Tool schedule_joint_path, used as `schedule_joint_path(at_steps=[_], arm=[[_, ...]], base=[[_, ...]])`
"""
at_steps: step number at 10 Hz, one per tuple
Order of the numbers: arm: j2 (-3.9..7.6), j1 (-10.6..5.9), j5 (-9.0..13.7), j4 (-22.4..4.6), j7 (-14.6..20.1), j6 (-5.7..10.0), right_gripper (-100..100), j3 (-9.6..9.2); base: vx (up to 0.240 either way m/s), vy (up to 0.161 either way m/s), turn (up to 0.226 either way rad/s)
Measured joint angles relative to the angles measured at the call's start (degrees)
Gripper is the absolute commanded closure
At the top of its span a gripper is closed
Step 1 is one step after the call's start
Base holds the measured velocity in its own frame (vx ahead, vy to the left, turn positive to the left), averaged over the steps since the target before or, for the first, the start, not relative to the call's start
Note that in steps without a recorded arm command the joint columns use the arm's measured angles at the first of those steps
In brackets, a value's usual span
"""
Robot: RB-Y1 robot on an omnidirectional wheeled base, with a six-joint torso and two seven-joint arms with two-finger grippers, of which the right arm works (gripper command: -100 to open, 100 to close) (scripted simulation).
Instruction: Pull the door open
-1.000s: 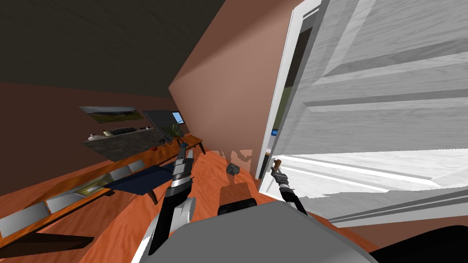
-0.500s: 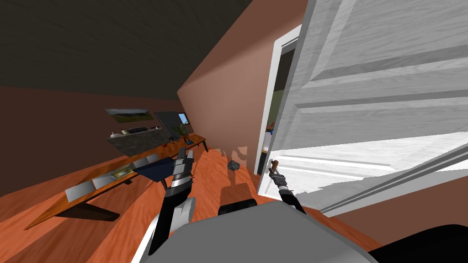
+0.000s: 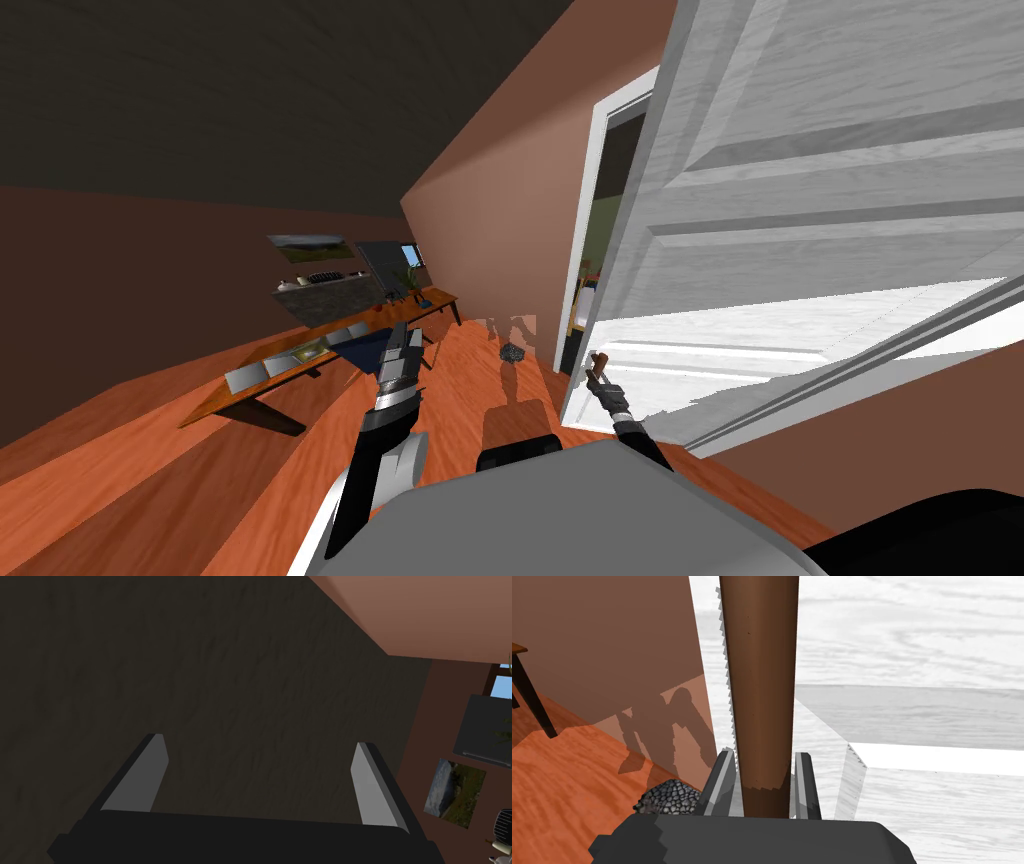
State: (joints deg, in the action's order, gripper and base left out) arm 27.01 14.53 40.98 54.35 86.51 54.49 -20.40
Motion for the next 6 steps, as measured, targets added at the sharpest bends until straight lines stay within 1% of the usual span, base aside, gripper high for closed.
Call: schedule_joint_path(at_steps=[1,2,3,5,6], arm=[[0.64,0.64,-0.45,0.40,0.67,0.51,100,-0.89],[1.07,0.92,-0.89,0.47,1.32,0.93,100,-1.78],[0.98,1.05,-1.02,0.41,1.43,0.89,100,-2.09],[1.90,1.29,-1.39,0.38,2.23,1.93,100,-2.79],[2.54,1.67,-1.66,0.50,2.81,2.55,100,-3.38]], base=[[-0.247,-0.057,0.080],[-0.109,-0.016,0.029],[-0.178,-0.009,0.132],[-0.255,-0.042,0.159],[-0.240,-0.034,0.135]])
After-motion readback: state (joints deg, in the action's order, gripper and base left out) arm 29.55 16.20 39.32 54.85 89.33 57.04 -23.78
